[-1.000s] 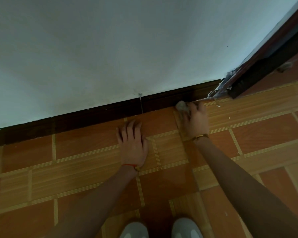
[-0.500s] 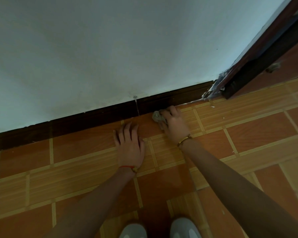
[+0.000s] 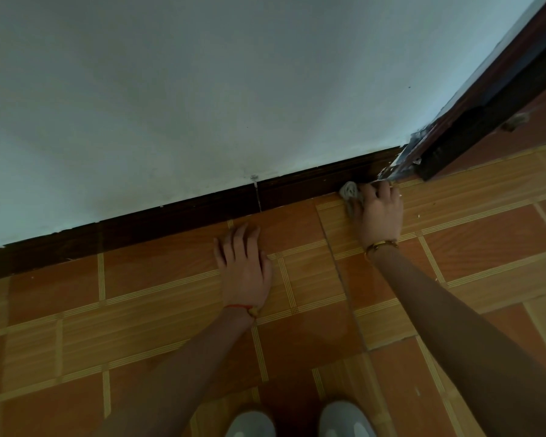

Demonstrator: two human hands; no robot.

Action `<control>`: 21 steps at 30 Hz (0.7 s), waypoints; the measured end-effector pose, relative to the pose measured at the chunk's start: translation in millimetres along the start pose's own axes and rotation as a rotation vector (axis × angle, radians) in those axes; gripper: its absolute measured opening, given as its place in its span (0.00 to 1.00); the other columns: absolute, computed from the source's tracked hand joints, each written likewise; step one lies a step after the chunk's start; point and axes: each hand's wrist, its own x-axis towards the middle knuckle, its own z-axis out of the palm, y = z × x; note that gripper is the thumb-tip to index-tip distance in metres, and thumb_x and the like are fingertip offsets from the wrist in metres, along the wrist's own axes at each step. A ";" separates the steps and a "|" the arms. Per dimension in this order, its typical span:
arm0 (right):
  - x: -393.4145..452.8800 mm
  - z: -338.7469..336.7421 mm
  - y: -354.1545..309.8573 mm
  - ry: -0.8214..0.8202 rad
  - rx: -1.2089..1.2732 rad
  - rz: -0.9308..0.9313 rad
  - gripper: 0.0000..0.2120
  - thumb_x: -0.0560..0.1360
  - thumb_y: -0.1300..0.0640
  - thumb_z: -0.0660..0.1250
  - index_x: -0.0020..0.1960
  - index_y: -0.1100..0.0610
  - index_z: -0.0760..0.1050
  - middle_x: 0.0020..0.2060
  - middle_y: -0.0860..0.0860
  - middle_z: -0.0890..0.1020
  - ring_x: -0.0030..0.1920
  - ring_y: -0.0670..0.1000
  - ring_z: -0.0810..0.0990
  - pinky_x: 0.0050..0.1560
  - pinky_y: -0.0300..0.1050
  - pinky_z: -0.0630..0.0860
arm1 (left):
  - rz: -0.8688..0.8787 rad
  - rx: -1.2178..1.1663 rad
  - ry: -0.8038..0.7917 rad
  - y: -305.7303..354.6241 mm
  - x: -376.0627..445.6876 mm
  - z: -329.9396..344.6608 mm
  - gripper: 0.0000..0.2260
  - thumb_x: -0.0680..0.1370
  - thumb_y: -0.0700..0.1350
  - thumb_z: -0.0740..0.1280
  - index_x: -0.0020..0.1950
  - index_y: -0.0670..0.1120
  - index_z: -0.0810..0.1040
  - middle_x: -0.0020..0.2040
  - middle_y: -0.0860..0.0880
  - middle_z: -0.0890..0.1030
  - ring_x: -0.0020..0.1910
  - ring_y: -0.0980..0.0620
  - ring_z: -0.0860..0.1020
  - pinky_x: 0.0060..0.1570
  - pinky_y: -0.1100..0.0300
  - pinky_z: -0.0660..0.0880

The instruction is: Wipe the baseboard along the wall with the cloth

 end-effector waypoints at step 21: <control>-1.2 -15.8 -62.3 0.218 1.025 0.563 0.13 0.75 0.62 0.66 0.58 0.62 0.69 0.52 0.51 0.76 0.50 0.47 0.77 0.39 0.26 0.73 | -0.109 -0.145 0.020 23.1 4.6 8.1 0.21 0.77 0.46 0.58 0.70 0.47 0.72 0.70 0.45 0.71 0.74 0.42 0.65 0.75 0.30 0.47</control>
